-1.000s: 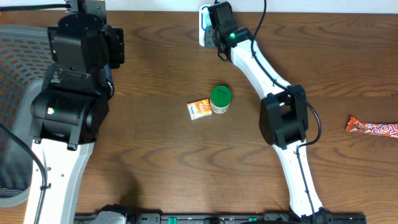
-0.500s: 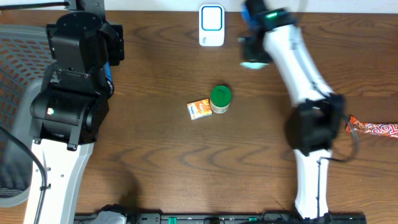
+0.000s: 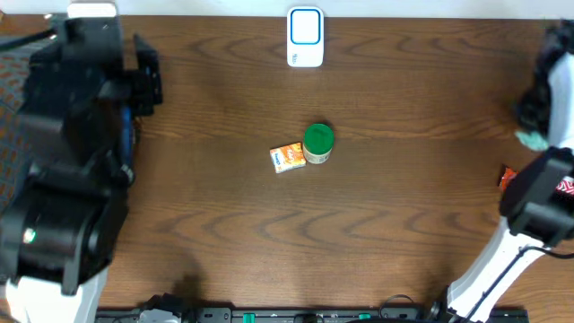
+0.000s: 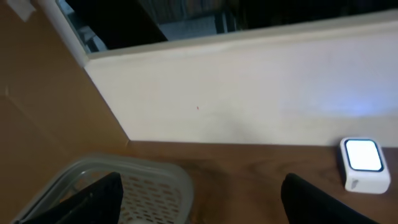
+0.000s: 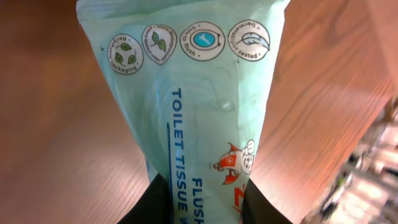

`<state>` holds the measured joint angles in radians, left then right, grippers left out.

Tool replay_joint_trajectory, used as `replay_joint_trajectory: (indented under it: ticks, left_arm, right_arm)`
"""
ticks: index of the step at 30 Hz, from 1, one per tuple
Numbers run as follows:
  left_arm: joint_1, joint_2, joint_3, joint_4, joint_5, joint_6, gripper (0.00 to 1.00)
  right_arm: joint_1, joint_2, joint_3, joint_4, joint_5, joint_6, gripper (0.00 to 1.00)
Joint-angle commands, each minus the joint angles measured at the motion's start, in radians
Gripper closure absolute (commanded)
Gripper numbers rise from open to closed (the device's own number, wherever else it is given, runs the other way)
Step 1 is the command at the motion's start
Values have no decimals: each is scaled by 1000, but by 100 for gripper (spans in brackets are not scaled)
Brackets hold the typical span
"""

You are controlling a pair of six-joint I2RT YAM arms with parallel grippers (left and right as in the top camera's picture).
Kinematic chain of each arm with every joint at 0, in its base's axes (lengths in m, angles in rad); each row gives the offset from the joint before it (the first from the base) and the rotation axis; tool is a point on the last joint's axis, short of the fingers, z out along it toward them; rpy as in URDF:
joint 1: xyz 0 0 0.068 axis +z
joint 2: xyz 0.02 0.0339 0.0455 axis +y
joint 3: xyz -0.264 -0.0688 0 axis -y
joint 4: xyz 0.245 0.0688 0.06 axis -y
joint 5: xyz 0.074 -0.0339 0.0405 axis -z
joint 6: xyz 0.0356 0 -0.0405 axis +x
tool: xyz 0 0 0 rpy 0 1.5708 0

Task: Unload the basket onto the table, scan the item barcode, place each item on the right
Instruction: 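Lift the wipes pack and carry it to the right table edge, then release the wipes pack beside the Top bar, then move the right gripper back toward the green-lidded jar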

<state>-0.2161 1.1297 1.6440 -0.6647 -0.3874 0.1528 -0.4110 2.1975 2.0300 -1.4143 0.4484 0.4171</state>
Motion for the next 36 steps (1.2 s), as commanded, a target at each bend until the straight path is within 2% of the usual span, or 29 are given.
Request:
replay_joint_trajectory:
  ticks: [1, 3, 5, 6, 7, 11, 15, 19, 23, 27, 31, 36]
  left_arm:
    - [4, -30, -5, -5, 13, -19, 18]
    - [4, -41, -5, -7, 13, -19, 18]
    - [4, -48, -5, -7, 13, -19, 18]
    - [4, -50, -5, -7, 13, -19, 18]
    - [4, -53, -5, -7, 13, -19, 18]
    - [4, -53, -5, -4, 13, -19, 18]
    - [3, -53, -5, 0, 14, -19, 18]
    - [3, -53, -5, 8, 14, -19, 18]
    - [4, -53, -5, 16, 14, -19, 18]
    - [3, -54, -5, 19, 14, -19, 18]
    - [4, -58, -5, 22, 14, -19, 18]
    - [4, -61, -5, 22, 14, -19, 18]
  right_arm:
    - [-80, 8, -103, 65, 1, 23, 71]
    - [-117, 8, -143, 101, -24, 23, 57]
    - [-150, 8, -163, 126, -70, 19, 16]
    - [-159, 8, -163, 133, -97, 8, 6]
    - [-167, 7, -158, 137, -133, -11, 1]
    - [-163, 5, -89, 97, -294, -34, 1]
    - [-90, 1, 11, 52, -430, -71, 1]
    - [77, -13, 84, 46, -569, -146, 1]
    - [304, -13, 93, 80, -737, -300, 1]
    - [544, 1, 92, 140, -734, -329, 1]
    - [719, 1, 92, 193, -698, -327, 1]
    - [839, 12, 92, 233, -640, -317, 1]
